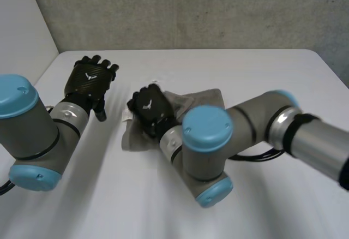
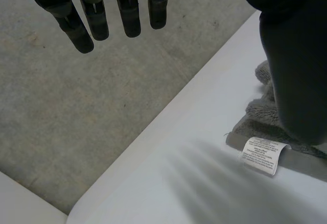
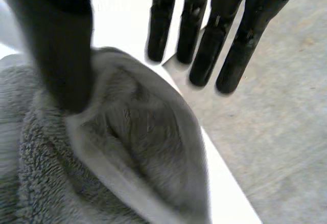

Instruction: Fold the towel.

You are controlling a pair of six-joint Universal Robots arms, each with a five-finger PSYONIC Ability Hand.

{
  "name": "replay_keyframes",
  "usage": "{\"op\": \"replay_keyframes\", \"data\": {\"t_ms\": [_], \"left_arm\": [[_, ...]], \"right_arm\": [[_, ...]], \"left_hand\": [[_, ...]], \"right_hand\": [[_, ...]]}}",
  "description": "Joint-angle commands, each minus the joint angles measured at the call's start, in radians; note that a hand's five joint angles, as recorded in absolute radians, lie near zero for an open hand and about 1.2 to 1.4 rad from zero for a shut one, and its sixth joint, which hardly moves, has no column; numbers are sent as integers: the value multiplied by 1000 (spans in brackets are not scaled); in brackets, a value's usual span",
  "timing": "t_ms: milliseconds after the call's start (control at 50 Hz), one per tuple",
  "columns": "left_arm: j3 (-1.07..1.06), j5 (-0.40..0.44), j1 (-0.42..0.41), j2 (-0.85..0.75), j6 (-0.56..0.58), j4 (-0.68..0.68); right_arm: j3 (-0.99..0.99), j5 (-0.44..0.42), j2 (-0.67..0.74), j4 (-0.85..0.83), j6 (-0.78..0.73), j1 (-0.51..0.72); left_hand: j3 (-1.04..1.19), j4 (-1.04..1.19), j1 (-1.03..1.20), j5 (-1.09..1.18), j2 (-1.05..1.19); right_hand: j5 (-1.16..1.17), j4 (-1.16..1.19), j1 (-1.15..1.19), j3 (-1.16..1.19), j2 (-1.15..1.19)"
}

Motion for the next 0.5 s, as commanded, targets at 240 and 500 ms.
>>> {"op": "replay_keyframes", "data": {"t_ms": [240, 500], "left_arm": [[82, 0, -115, -14, -20, 0], [203, 25, -262, -147, -189, -41]], "right_arm": [[214, 99, -301, 29, 155, -195], [423, 93, -344, 102, 187, -333]], "left_hand": [[-49, -66, -65, -198, -63], [-35, -51, -50, -183, -49]], "right_hand": [[-385, -444, -377, -434, -365], [-385, -444, -377, -434, -365]]}}
